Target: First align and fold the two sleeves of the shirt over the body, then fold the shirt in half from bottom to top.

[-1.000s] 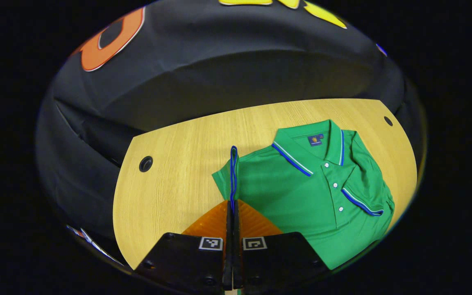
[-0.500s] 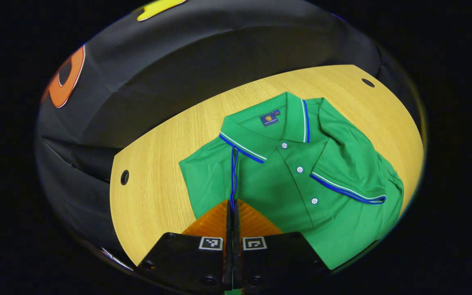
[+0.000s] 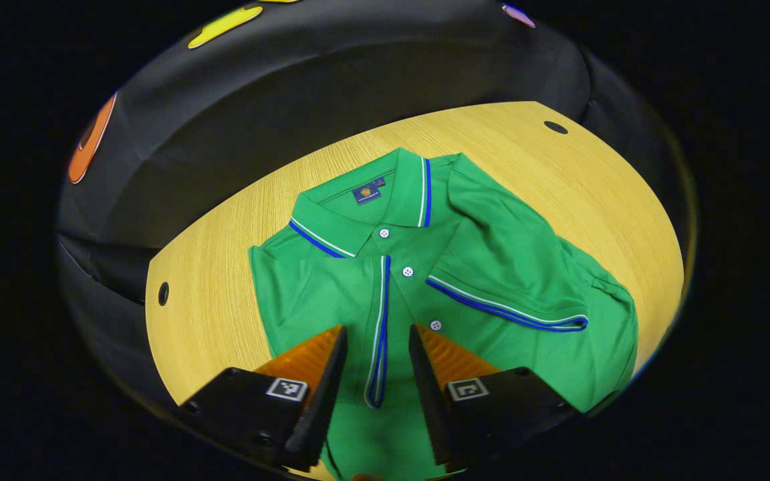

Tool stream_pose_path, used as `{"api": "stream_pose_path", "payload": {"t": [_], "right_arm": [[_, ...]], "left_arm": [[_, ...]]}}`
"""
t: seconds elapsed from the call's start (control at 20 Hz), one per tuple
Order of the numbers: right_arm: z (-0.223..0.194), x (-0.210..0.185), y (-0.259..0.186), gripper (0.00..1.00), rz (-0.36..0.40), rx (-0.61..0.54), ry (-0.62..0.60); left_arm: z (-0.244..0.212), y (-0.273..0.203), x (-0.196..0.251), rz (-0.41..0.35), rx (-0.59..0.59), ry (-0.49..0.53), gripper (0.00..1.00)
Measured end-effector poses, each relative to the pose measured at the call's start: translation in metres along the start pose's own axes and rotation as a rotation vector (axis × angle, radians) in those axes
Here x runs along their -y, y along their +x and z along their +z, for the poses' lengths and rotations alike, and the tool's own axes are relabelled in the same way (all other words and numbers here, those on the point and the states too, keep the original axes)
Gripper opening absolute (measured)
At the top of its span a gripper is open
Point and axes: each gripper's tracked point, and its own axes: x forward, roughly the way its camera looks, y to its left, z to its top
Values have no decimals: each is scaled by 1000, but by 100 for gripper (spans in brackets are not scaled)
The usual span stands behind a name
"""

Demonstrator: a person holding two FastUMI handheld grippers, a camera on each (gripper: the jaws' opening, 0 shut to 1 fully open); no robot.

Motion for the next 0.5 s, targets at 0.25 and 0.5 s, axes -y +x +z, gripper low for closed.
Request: {"api": "stream_pose_path", "payload": {"t": [0.25,0.5], "right_arm": [[4,-2,9,94,15,27,-13],[-6,-21,14,95,85,-9,-14]], "left_arm": [[5,-44,-4,-23,104,-101,98],[-13,-102,-28,6,215,-189,96]]}}
